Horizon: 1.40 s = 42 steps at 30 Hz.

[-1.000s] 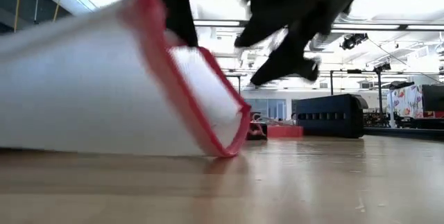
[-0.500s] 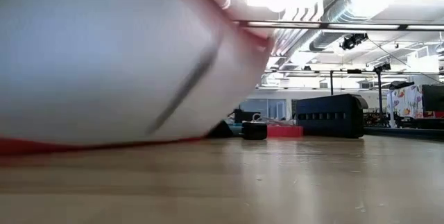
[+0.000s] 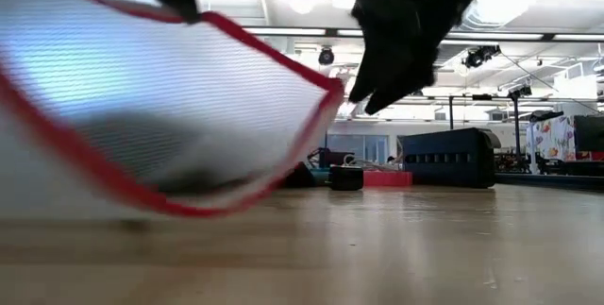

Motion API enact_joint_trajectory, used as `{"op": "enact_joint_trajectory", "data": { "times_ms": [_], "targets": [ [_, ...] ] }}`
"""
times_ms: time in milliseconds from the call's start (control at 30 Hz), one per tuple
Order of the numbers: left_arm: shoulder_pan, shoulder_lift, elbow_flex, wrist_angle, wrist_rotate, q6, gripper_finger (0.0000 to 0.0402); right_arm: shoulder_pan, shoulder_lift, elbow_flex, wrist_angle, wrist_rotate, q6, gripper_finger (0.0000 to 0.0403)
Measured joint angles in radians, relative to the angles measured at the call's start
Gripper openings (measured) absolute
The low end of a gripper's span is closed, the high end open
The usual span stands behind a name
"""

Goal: Unpack backpack
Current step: Put the black charger adapter into the transparent pink zip bag

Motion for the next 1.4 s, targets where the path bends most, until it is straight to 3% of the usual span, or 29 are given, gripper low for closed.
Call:
{"op": "enact_joint_trajectory", "data": {
  "times_ms": [267, 400, 533, 667, 933, 1133, 1400],
  "targets": [
    [-0.009, 0.0, 0.0, -0.022, -0.018, -0.007, 0.0, -0.215, 0.012, 0.0, 0.05, -0.277, -0.68, 0.0247],
    [-0.004, 0.0, 0.0, -0.022, -0.028, 0.004, 0.0, -0.288, 0.075, 0.0, 0.054, -0.428, -0.82, 0.0247],
    [-0.001, 0.0, 0.0, -0.023, -0.03, 0.003, 0.0, -0.309, 0.16, 0.0, 0.062, -0.424, -0.918, 0.0247],
    [0.0, 0.0, 0.0, -0.022, -0.031, 0.003, 0.0, -0.309, 0.214, 0.003, 0.108, -0.331, -0.944, 0.0235],
    [0.024, 0.0, 0.0, -0.013, -0.03, 0.014, 0.0, -0.313, 0.276, 0.003, 0.132, -0.313, -0.926, 0.0184],
    [0.041, 0.0, 0.0, -0.001, -0.027, 0.019, 0.0, -0.301, 0.251, 0.001, 0.057, -0.314, -0.679, 0.0118],
    [0.045, 0.0, 0.0, 0.002, -0.054, -0.045, 0.0, -0.178, 0.069, -0.001, -0.025, -0.41, -0.484, 0.0119]
  ]
}}
